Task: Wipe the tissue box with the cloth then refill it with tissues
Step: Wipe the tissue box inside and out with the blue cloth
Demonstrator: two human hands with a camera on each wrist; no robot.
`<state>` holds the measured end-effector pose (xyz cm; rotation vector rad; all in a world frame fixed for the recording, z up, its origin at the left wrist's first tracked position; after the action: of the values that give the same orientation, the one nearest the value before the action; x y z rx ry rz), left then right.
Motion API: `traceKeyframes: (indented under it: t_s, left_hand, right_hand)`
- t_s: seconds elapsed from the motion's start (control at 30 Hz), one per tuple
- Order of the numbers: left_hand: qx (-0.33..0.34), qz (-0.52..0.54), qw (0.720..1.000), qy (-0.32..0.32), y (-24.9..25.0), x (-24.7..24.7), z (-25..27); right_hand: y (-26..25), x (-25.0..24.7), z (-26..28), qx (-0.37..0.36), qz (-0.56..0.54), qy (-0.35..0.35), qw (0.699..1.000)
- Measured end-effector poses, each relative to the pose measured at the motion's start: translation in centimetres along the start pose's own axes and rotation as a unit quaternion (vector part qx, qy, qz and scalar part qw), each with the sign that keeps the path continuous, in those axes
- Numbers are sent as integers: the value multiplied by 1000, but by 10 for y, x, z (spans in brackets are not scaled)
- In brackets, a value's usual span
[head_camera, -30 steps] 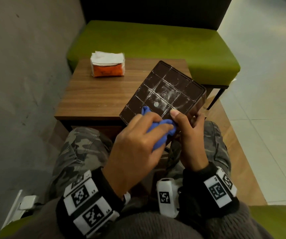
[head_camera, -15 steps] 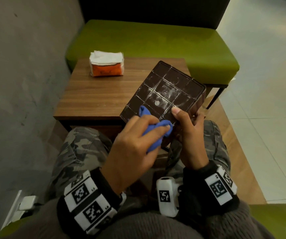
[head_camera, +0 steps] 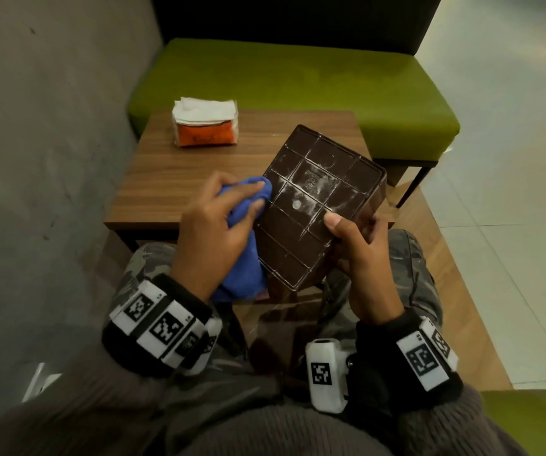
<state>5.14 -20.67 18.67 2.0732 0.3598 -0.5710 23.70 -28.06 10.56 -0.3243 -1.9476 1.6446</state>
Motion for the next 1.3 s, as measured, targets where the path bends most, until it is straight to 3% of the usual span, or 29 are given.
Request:
traceKeyframes:
  t_s: [0.07,0.2,0.3,0.5,0.63,0.77,0.83,0.9,0.97,1.03,1.1,1.13,1.3]
  left_hand:
    - [-32,41,999,1,-6,-2,-4]
    - [-78,76,992,-66,-9,8,-2]
    - [-127,115,984,-56,-27,0,-19]
    - [-12,60,992,-111,20,18,9]
    - [-24,6,998,-49,2,1,-7]
    - [58,-49,991,-113,29,21,20]
    - [22,-31,995,-93,15,14,8]
    - [-53,8,998,-40,-11,-2,-9]
    - [-116,35,992,-31,-32,-6,-19]
    - [-212,131,963,-103,-55,4,-17]
    - [-312,259,887,-220,-65,25,-3]
    - [-329,290,857,-269,-63,33,5]
    - [-334,369,789,-360,-46,47,25]
  right_hand:
    - [3,-1,0,6,-8,7,1000]
    - [1,0,-2,9,-10,-5,1000]
    - [1,3,-1,0,1,-7,1000]
    - [6,1,-4,12,-12,1,1000]
    - [7,-2,-1,6,-13,10,1000]
    - [7,-4,-3,10,-21,14,1000]
    - [4,-4,-4,-1,-10,9,1000]
    - [3,-4,-3,-7,2,3,1000]
    - [5,-8,-6,3,11,-2,1000]
    - [8,-6,-9,41,4,-24,999]
    - [12,-4,-13,76,11,-60,995]
    - [12,-1,-14,83,20,-78,993]
    - [7,21,-16,89,60,-160,981]
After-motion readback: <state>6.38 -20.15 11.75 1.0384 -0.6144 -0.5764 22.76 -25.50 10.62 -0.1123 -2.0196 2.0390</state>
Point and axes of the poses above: each hand's wrist, its own z-axis away from the middle knuckle, its own x-axis out of the palm, y = z × x, the point moved 10 cm from there along -z, towards the middle knuckle, and after that the axes turned 10 degrees about -x, right-handed, at the moved point
